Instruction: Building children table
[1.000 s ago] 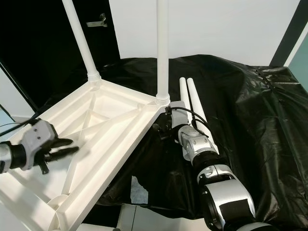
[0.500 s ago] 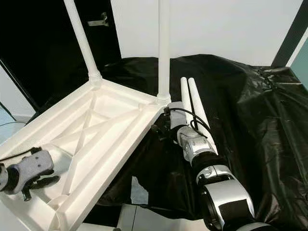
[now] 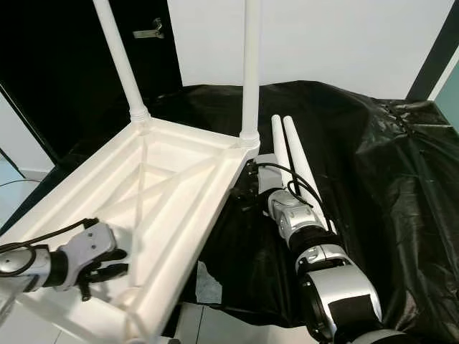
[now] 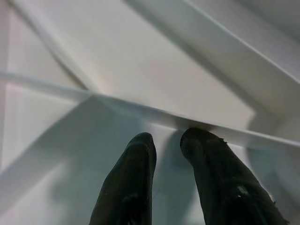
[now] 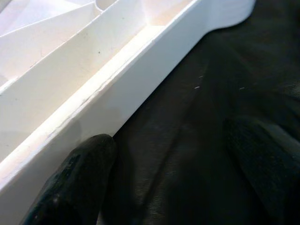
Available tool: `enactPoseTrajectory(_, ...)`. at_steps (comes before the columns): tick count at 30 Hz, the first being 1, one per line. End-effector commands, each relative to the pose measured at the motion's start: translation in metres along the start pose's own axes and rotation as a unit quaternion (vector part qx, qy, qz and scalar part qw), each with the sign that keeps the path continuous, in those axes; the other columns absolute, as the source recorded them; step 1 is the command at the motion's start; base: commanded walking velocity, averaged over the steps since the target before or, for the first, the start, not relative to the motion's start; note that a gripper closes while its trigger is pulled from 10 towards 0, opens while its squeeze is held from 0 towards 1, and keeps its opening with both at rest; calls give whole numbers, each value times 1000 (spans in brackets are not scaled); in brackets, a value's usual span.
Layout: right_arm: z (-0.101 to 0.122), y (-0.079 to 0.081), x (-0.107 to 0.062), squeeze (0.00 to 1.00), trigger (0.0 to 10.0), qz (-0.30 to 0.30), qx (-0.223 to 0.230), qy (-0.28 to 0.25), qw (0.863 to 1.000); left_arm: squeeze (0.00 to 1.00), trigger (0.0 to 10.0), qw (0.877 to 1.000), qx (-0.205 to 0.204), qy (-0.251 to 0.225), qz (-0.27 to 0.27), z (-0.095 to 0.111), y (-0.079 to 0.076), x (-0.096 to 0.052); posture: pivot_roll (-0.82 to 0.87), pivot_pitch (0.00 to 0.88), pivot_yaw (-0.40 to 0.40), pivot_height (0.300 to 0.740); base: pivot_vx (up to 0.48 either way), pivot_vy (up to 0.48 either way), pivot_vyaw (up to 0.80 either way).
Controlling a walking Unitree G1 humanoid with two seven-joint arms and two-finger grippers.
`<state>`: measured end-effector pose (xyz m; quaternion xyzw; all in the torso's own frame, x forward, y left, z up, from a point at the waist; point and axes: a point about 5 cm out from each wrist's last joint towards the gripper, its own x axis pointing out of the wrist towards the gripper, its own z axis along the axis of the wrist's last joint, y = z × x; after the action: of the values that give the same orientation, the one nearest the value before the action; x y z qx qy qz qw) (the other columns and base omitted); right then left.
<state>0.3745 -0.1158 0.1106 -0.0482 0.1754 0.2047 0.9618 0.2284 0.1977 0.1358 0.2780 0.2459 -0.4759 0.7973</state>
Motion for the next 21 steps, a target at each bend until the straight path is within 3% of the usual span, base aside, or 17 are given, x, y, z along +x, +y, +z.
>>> enactPoseTrajectory(1, 5, 15, 5, 0, 10000, 30, -5, -5, 1000, 0, 10000, 998, 32, -48, -8, 24, 0, 0, 135, 0, 33, 740, 0, 0, 0)
enactPoseTrajectory(5, 9, 11, 5, 0, 10000, 24, -9, -18, 1000, 0, 10000, 998, 31, -62, -2, 33, -1, 5, 134, 0, 35, 740, 0, 0, 0)
enactPoseTrajectory(11, 17, 6, 3, 0, 10000, 13, -13, -47, 999, 0, 10000, 995, 43, -68, 60, 31, 22, -3, 136, 0, 29, 740, 0, 0, 0)
enactPoseTrajectory(13, 23, 2, 0, 0, 10000, 3, -29, -64, 998, 0, 10000, 993, 31, -76, 79, 28, 34, -17, 138, 0, 22, 740, 0, 0, 0)
enactPoseTrajectory(21, 31, -4, -14, 0, 10000, -5, -52, -111, 992, 0, 10000, 991, 33, -99, 84, 25, 42, -40, 139, 0, 12, 740, 0, 0, 0)
